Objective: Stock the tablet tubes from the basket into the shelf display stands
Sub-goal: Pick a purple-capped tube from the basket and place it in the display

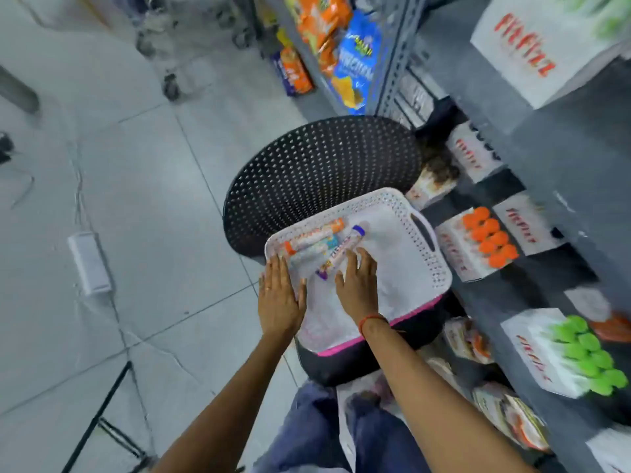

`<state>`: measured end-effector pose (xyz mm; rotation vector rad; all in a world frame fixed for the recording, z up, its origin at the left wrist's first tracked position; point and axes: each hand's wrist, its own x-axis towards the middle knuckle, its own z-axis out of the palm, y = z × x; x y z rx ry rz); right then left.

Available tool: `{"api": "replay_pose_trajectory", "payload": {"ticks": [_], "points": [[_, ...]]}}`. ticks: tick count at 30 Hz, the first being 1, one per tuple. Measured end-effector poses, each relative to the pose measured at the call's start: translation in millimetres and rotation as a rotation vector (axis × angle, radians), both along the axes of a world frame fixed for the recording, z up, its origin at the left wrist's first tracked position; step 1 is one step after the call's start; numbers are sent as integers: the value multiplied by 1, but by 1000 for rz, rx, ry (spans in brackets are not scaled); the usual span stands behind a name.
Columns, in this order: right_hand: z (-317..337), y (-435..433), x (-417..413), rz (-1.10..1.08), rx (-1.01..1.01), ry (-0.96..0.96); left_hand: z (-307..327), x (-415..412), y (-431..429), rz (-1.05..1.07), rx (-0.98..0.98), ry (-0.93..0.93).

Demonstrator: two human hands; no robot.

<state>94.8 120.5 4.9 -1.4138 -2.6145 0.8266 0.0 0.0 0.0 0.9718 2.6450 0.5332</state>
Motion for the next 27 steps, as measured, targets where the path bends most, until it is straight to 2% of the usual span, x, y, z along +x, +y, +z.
{"api": "replay_pose_trajectory", "payload": {"ticks": [3,7,14,20,23,27], "points": [[-11,2,-4,41,-34,-93,-10,-1,-3,-17,-60,-28],[-23,28,-9,101,73,-178,-15,2,-3,-11,-45,2],[-28,60,-25,290,163,-218,-26,2,-5,-31,-111,55],[-27,93,-26,365,64,-352,-30,3,-4,-40,-180,61],[-22,93,-12,332,66,-353,-29,3,-3,-54,-207,82],[-6,85,17,347,-74,-267,-25,2,-6,-104,-301,104]]}}
